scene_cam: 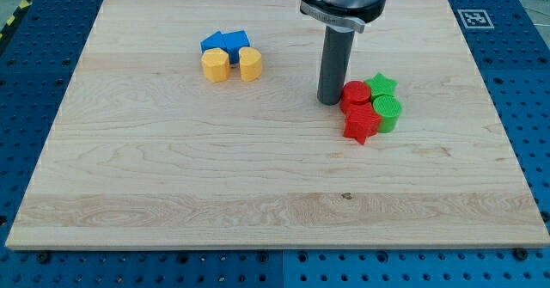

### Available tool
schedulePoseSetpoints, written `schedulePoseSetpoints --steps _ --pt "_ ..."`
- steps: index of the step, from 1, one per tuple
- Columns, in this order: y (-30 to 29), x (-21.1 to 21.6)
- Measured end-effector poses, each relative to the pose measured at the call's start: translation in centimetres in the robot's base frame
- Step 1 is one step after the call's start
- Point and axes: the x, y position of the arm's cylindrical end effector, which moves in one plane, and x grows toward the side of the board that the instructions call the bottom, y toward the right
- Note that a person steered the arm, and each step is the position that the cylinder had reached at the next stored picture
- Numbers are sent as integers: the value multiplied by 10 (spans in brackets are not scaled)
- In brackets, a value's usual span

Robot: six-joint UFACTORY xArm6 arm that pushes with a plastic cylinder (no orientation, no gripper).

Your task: Push the green star into the green circle

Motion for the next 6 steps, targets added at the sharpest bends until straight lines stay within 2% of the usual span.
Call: schedulePoseSetpoints --steps 2,3,5,6 --pt "-2 -14" --pt "4 -37" --pt "66 -23" --pt "69 -3"
